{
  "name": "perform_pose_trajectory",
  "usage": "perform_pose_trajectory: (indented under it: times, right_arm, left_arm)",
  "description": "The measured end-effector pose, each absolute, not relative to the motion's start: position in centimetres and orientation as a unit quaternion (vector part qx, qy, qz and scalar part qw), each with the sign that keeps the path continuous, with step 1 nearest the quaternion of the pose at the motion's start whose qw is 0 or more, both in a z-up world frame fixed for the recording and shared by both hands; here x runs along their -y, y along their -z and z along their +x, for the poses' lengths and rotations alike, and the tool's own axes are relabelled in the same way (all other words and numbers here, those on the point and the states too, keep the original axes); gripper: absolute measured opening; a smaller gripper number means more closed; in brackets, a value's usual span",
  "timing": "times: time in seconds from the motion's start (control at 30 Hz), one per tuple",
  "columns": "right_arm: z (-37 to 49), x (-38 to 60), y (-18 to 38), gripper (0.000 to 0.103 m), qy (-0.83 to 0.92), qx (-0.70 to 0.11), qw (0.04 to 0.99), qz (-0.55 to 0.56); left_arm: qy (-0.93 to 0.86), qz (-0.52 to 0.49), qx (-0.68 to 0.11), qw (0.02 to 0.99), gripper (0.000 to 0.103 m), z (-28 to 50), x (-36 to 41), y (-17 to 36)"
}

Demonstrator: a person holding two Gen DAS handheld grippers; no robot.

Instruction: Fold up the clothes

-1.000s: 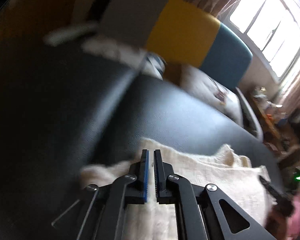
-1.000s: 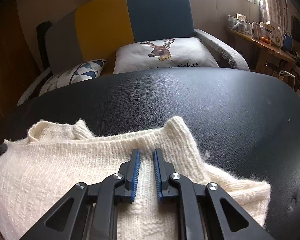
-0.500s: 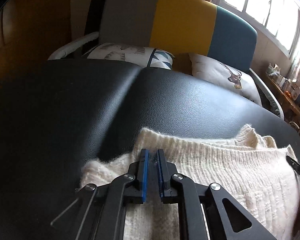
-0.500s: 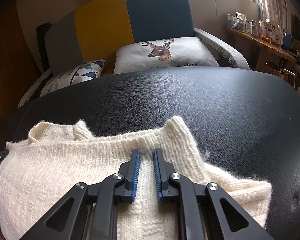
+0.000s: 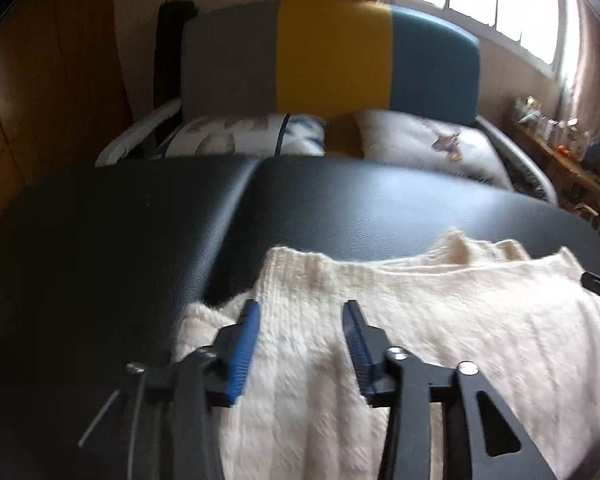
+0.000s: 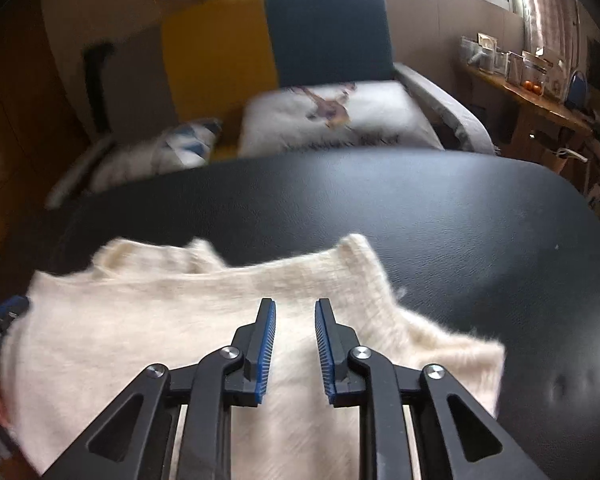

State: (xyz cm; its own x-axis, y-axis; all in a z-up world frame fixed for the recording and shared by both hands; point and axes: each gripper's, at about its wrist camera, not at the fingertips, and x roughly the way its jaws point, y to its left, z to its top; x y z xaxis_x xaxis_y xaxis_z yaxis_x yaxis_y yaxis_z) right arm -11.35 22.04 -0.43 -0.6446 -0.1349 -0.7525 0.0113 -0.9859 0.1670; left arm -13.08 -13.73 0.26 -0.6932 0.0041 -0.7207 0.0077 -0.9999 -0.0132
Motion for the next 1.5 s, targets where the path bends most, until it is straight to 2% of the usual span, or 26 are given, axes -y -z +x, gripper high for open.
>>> perform_pose_trajectory:
  times: [0.27, 0.37, 0.53, 0.77, 0.9, 1.03, 1.17, 1.27, 1.4, 1.5]
  right_arm:
    - [-6.7, -21.0, 0.8, 0.02, 0.911, 0.044, 0.024, 0.41]
    - [-5.9, -21.9, 2.6, 0.02, 0.905, 0.038, 0.01, 0.423]
    - [-5.2, -24.0, 3.5, 0.02, 0.91, 0.059, -0.022, 0.409]
    - [-5.5, -24.9, 3.2, 0.021, 0.904, 0.085, -0.013, 0.418]
    - [-2.7, -26.8, 0.2, 0.024, 0.909, 0.161, -0.006, 0.385]
    - [0.4, -30.0, -1.2, 0.031, 0.898, 0.224, -0.017, 0.377]
    - [2.0, -32.4, -0.1, 0.038, 0.876, 0.252, -0.02, 0.411]
    - [3.5, -33.9, 1.1, 0.049, 0.861, 0.287, -0.01, 0.419]
    - [4.1, -36.3, 3.8, 0.06, 0.824, 0.39, 0.0, 0.41]
    - [3.8, -37.2, 5.5, 0.064, 0.791, 0.47, 0.026, 0.391]
  left_arm:
    - [0.913, 0.408, 0.002, 0.008, 0.047, -10.1, 14.1, 1.6]
    - [0.919, 0.391, 0.038, 0.008, 0.047, -9.2, 13.6, 2.6]
    - [0.92, 0.39, 0.04, 0.008, 0.049, -9.3, 13.8, 3.0]
    - [0.922, 0.386, 0.029, 0.001, 0.049, -8.4, 14.0, 2.3]
    - [0.927, 0.376, 0.0, -0.004, 0.059, -6.8, 14.6, 1.4]
    - [0.93, 0.363, -0.02, -0.047, 0.059, -4.9, 13.7, 0.9]
    - [0.932, 0.35, -0.003, -0.097, 0.059, -4.2, 10.7, 0.3]
    - [0.928, 0.347, 0.021, -0.131, 0.059, -4.0, 8.4, 0.1]
    - [0.925, 0.346, 0.044, -0.153, 0.059, -4.3, 6.2, -0.2]
    - [0.921, 0.356, 0.053, -0.151, 0.061, -5.0, 5.3, -0.2]
